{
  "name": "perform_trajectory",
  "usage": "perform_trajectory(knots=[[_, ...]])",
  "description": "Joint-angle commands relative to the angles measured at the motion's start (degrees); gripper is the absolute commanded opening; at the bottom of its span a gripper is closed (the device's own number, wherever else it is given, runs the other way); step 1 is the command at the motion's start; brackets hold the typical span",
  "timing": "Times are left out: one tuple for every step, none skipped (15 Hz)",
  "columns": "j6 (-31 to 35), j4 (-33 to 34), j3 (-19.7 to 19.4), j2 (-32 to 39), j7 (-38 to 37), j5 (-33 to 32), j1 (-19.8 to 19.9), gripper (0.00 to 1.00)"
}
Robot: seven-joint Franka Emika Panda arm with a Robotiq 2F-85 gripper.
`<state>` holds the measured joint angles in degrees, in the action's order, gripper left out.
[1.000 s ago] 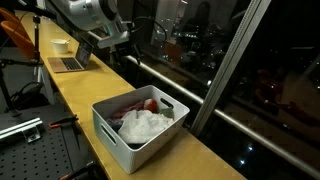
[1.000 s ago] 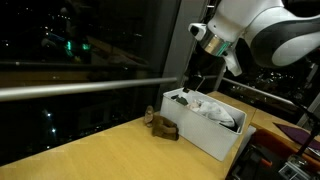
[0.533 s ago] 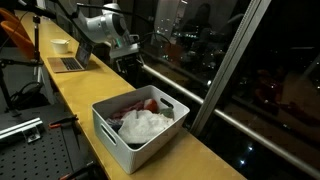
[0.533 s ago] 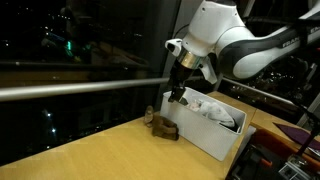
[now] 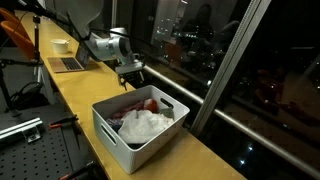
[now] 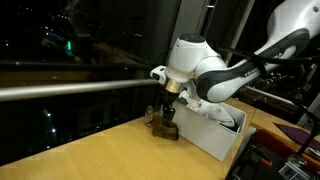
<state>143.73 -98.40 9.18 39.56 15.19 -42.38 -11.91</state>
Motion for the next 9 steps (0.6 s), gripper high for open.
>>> perform_trajectory(knots=[[-1.82, 4.44, -0.79, 4.05, 4.25, 1.67, -1.09, 1.00], [-1.78, 4.80, -0.90, 4.78, 4.66, 1.74, -1.10, 1.00], [-1.64, 5.07, -0.97, 5.39, 5.01, 1.83, -1.01, 1.00], [-1.52, 5.24, -1.06, 5.98, 5.30, 1.92, -0.95, 1.00], [-1.48, 5.43, -1.13, 6.46, 5.55, 2.06, -0.93, 1.00], [-1.26, 5.49, -1.24, 6.99, 5.71, 2.19, -0.92, 1.00], [-1.15, 5.66, -1.31, 7.52, 5.92, 2.36, -0.91, 1.00], [-1.11, 5.86, -1.37, 8.09, 6.05, 2.49, -0.90, 1.00], [-1.05, 6.04, -1.42, 8.70, 6.11, 2.61, -0.88, 1.00]])
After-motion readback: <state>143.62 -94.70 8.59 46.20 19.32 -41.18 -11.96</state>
